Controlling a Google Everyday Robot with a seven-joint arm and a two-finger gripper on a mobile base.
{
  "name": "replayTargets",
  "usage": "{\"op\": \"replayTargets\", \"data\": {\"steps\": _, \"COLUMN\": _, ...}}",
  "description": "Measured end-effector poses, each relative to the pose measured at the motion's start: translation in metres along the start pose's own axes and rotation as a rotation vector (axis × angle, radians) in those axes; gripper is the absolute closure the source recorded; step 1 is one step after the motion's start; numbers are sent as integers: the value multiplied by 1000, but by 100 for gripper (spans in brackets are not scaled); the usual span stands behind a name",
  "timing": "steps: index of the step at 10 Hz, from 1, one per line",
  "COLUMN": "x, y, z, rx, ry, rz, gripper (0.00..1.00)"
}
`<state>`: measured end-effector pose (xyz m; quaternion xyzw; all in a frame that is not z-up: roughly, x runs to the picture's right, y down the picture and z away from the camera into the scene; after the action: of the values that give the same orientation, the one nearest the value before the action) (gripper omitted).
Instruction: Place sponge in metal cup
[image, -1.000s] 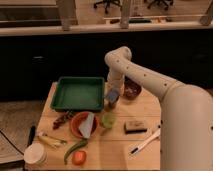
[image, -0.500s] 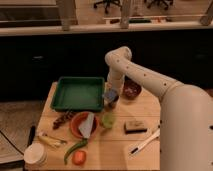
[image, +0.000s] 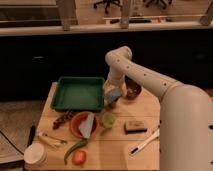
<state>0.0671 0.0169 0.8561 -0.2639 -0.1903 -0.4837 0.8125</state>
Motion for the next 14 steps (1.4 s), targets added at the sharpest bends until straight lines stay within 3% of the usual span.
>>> {"op": "replayTargets", "data": {"steps": 14, "x": 10, "y": -4, "z": -7, "rx": 7, "ry": 8, "rz": -8, "gripper": 20}}
